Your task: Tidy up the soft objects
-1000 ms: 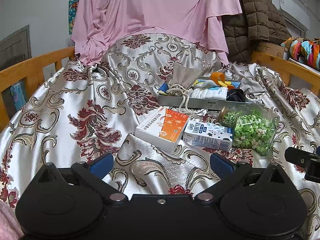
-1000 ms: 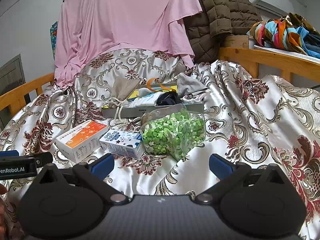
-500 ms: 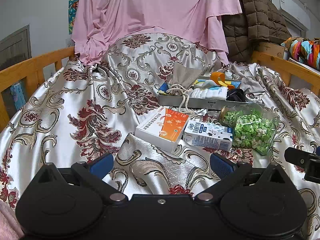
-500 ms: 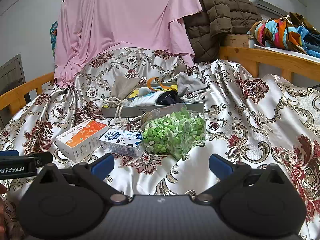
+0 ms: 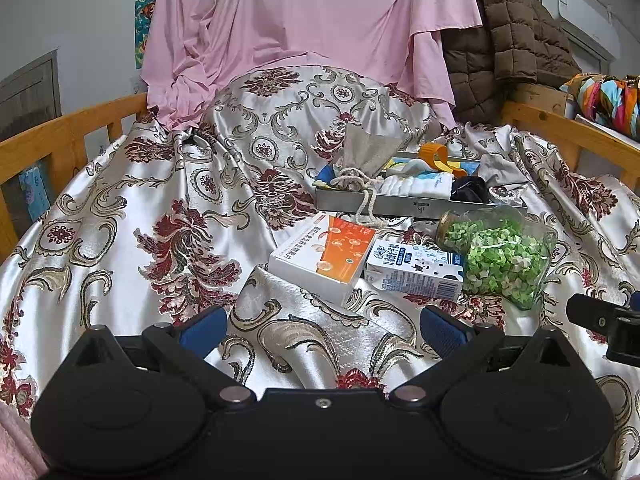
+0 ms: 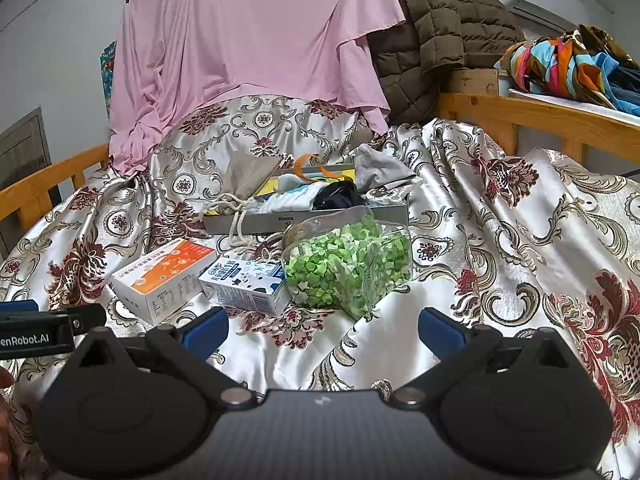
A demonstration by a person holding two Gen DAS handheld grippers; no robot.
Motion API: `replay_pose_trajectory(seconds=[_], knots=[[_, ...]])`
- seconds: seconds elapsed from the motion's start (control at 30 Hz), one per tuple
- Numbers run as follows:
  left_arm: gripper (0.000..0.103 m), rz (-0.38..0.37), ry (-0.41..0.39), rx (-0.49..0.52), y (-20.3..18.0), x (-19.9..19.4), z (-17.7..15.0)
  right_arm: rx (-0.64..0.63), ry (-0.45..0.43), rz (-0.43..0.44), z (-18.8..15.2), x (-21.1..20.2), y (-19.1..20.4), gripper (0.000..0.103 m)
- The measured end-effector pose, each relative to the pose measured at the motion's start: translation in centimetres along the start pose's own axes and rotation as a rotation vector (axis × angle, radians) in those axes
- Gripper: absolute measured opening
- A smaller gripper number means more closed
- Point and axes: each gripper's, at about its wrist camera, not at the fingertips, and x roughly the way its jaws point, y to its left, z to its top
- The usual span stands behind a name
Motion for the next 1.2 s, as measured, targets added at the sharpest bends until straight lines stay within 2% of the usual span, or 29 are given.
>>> replay_pose_trajectory(seconds=[0.3, 1.2], knots=[[0.102, 0.033, 0.033, 0.036, 0.11, -0.12, 0.03, 0.000, 0.000, -0.001, 0.02, -0.02, 0.05, 0.103], [0.102, 0.013, 0.016, 0.046, 0.09, -0.45, 0.48, -0.001, 0.004, -0.001, -0.19, 0.01, 0.24, 0.103]])
